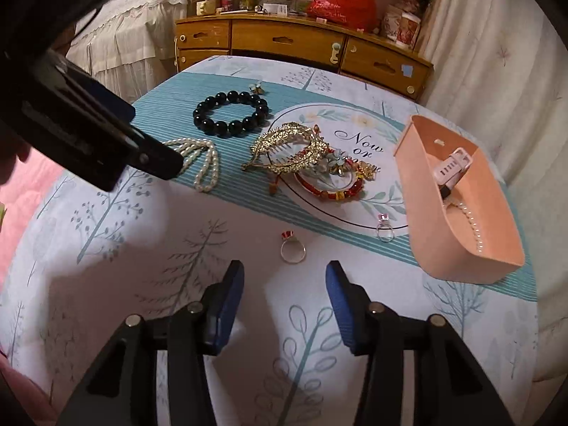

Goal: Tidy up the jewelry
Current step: 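Grasp the silver red-stone ring with the right tool while the left tool grasps the pearl necklace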

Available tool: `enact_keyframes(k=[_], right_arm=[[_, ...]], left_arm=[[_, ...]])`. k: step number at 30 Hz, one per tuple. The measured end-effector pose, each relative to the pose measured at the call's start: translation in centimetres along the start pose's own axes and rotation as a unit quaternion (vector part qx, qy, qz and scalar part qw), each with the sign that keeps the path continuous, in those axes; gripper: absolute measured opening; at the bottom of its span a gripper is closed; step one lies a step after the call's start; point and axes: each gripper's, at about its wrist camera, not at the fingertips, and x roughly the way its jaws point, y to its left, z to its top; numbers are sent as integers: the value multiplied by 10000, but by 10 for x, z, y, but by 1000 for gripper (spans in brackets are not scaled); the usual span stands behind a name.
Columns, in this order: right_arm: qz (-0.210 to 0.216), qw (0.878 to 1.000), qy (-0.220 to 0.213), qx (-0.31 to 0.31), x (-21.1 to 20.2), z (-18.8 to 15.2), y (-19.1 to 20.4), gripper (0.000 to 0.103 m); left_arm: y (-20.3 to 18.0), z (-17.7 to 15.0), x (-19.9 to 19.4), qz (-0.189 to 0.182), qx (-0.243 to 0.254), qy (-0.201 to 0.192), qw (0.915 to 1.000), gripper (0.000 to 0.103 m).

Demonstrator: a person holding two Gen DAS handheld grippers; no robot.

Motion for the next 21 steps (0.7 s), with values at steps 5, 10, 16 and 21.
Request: enact_keyframes(k=[5,10,16,21], right_arm=[[219,9997,-35,-38,5,7,-3,45],[430,9990,23,134,9,11,-9,40],[513,9986,6,84,11,13,-13,27],[567,9984,80,40,12,17,-18,16]], left_arm=[[7,5,11,-114,-144,-37,9998,81],[11,8,21,-341,-301,-58,9989,73],[13,4,23,-401,-515,-207,9977,73],[17,-3,16,-122,-470,-381,9981,22]])
